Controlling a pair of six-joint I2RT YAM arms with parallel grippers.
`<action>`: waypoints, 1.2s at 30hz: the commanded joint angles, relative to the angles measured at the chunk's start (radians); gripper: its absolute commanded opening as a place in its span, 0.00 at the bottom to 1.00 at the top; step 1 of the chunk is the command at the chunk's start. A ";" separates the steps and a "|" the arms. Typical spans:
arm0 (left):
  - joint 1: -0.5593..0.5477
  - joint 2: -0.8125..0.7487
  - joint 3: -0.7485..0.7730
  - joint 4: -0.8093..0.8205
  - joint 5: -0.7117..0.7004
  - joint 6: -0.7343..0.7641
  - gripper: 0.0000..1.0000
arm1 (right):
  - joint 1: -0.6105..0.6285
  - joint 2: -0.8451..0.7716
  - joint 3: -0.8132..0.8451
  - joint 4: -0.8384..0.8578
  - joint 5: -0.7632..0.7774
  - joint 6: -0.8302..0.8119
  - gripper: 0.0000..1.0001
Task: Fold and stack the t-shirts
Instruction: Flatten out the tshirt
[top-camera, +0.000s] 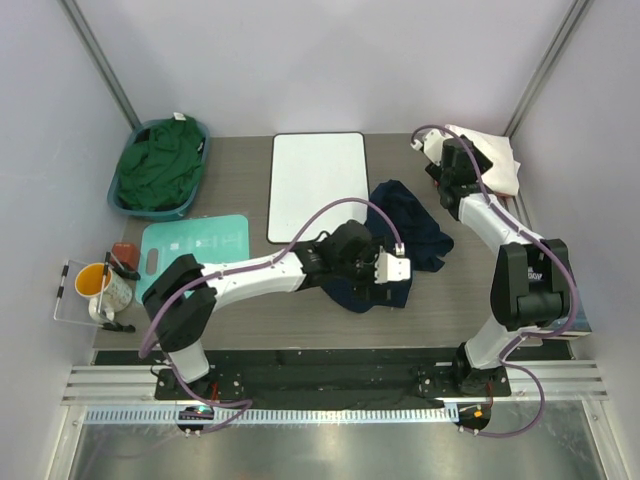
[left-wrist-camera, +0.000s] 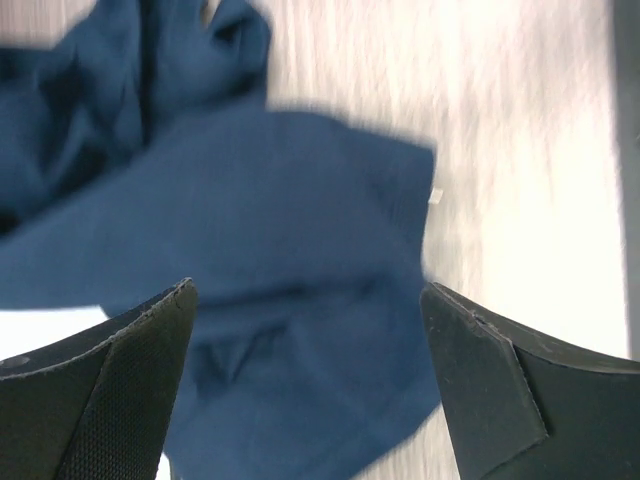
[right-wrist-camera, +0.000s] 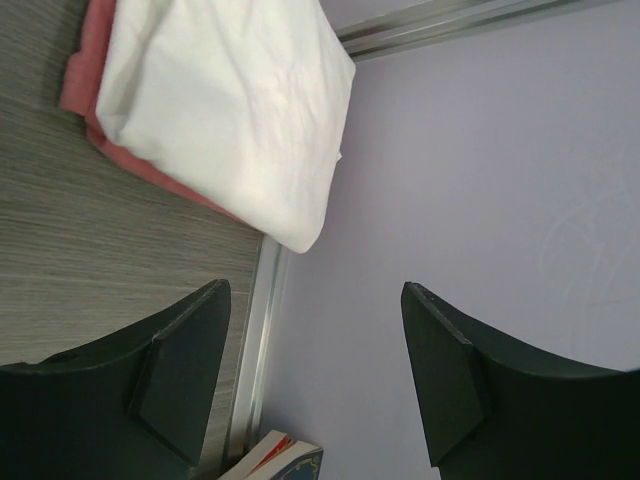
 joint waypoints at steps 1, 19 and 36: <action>-0.043 0.061 0.061 0.053 0.067 -0.059 0.93 | 0.005 -0.081 -0.020 -0.002 0.005 0.036 0.74; -0.064 0.250 0.052 0.091 -0.090 -0.042 0.35 | 0.003 -0.204 -0.057 -0.052 -0.018 0.080 0.71; 0.107 -0.102 0.031 -0.371 -0.173 0.249 0.00 | 0.008 -0.174 -0.044 -0.080 -0.069 0.063 0.68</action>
